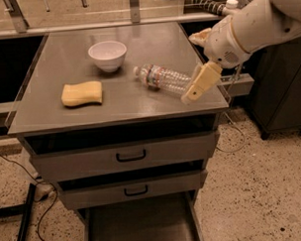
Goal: Place water bottle into bottom drawer
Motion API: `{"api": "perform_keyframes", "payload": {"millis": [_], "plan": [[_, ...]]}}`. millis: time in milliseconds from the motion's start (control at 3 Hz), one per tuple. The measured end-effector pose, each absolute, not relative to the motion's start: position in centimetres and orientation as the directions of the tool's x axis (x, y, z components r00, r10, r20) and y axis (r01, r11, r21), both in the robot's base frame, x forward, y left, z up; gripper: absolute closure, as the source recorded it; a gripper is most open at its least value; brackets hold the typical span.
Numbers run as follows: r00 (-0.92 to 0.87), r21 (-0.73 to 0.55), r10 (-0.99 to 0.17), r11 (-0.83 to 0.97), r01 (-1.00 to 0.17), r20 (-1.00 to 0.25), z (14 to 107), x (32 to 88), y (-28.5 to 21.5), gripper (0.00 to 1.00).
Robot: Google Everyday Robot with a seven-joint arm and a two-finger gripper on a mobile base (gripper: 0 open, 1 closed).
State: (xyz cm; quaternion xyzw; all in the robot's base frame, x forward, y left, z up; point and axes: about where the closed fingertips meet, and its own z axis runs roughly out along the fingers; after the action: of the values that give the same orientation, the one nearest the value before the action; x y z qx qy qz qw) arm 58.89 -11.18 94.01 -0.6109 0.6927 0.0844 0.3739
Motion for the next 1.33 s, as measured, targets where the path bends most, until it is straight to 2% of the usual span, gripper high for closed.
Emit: {"api": "perform_keyframes", "payload": {"millis": [1333], "plan": [[-0.027,-0.317,-0.774,0.291,-0.903,-0.632,88.8,65.4,-9.5,0.0]]}}
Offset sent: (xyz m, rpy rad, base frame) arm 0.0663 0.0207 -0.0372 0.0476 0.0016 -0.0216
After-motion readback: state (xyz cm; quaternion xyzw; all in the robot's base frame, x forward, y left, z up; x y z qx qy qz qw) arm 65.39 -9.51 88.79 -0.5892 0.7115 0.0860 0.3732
